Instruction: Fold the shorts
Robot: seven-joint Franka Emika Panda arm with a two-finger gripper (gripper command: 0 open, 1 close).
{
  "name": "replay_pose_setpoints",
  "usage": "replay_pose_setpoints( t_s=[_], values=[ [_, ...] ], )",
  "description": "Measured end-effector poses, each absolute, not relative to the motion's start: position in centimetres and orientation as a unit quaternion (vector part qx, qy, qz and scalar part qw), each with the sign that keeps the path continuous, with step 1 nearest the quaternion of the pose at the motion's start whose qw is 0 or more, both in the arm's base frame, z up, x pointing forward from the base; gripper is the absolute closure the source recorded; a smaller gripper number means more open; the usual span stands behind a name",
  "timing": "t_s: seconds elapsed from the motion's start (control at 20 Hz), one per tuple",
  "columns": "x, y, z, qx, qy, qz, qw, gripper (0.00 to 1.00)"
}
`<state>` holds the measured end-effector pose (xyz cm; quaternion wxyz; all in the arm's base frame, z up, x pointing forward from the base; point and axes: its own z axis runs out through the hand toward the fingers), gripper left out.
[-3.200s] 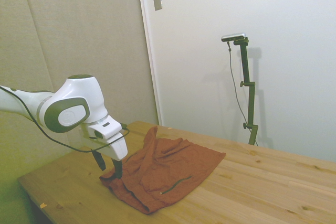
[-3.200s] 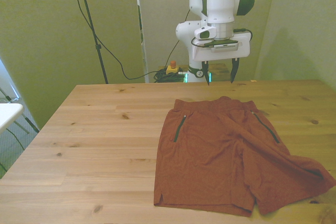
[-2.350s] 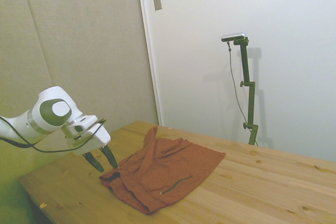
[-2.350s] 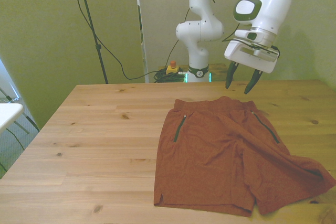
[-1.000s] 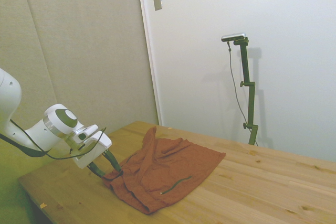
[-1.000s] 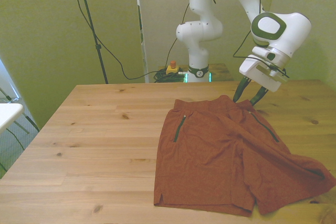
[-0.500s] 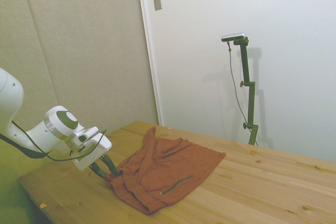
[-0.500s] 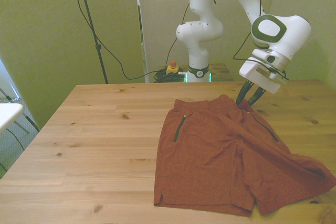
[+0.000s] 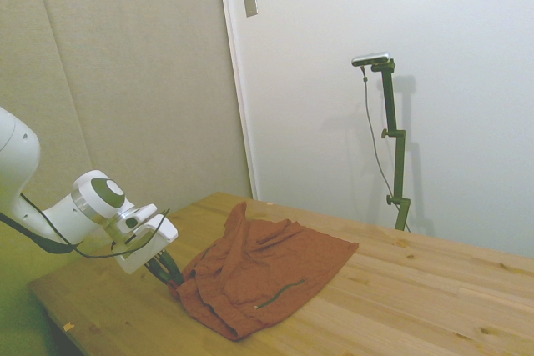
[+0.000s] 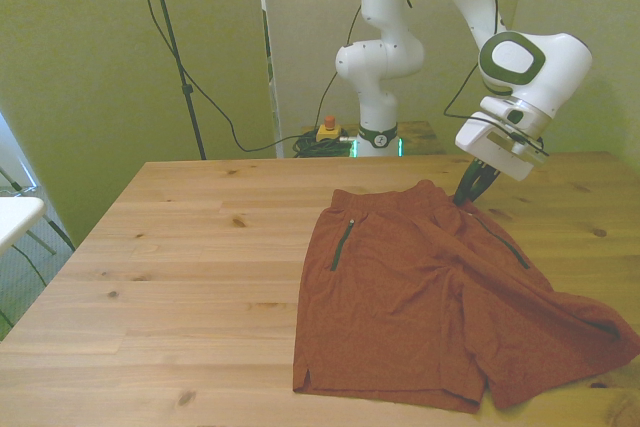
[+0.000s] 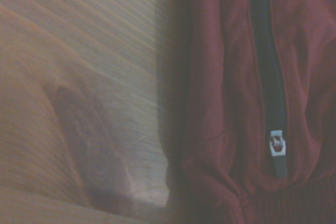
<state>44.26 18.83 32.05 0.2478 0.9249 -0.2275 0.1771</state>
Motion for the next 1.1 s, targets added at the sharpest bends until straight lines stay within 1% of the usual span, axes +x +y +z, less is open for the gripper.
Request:
replay_pose_setpoints(
  t_s=[0.25, 0.55, 0.7, 0.85, 1.0, 1.1],
  values=[
    [43.6, 19.6, 32.0, 0.927, -0.220, 0.177, 0.246, 1.00],
    [40.4, 19.6, 32.3, 0.929, -0.232, 0.164, 0.238, 1.00],
    [39.7, 18.8, 32.8, 0.926, -0.243, 0.169, 0.234, 1.00],
    [40.7, 18.2, 34.8, 0.925, -0.277, 0.177, 0.190, 1.00],
    [42.0, 17.6, 38.6, 0.925, -0.317, 0.174, 0.114, 1.00],
    [42.6, 16.2, 41.5, 0.923, -0.336, 0.169, 0.079, 1.00]
  ],
)
